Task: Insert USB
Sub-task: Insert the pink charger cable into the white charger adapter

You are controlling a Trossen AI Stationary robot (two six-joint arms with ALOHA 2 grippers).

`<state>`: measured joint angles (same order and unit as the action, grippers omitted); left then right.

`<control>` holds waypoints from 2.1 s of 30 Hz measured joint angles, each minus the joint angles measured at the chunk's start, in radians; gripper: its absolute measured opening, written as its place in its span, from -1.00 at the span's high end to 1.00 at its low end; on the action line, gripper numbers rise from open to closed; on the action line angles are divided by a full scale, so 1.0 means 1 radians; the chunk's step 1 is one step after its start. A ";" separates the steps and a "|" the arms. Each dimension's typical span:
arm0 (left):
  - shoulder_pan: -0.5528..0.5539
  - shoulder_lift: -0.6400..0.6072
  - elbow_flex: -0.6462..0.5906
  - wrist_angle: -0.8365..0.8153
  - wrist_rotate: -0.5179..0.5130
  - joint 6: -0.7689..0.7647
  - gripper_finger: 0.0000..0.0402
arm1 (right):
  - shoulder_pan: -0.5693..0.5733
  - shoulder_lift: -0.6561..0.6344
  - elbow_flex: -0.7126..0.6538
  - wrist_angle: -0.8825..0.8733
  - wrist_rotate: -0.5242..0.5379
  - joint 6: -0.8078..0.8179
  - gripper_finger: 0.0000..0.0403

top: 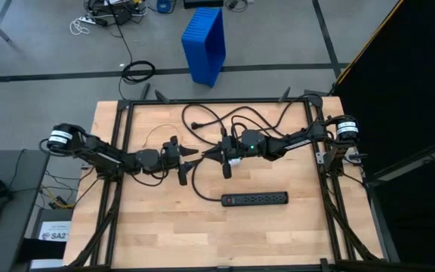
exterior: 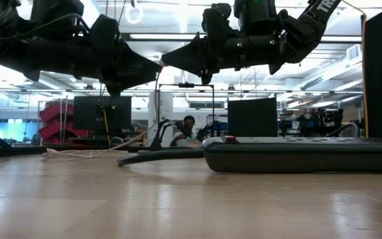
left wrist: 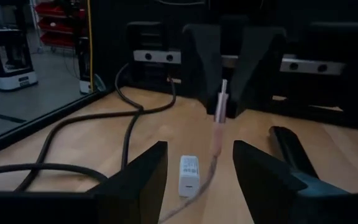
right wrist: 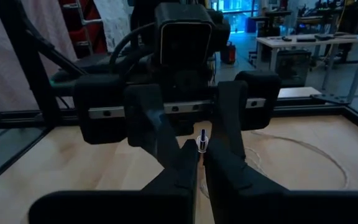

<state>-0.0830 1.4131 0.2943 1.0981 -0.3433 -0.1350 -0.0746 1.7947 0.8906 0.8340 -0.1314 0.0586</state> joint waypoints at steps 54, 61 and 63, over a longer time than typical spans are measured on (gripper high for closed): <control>0.045 -0.070 0.453 -1.170 0.164 0.154 1.00 | 0.006 -0.028 0.000 -0.298 0.005 0.019 0.03; 0.048 -0.018 0.455 -1.157 0.128 0.152 1.00 | 0.006 -0.028 0.000 -0.292 0.006 0.015 0.01; 0.050 0.006 0.455 -1.164 0.131 0.151 1.00 | 0.006 -0.029 0.001 -0.332 0.007 -0.002 0.03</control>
<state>-0.0332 1.4191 0.7494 -0.0658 -0.2121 0.0163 -0.0690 1.7660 0.8913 0.5019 -0.1247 0.0565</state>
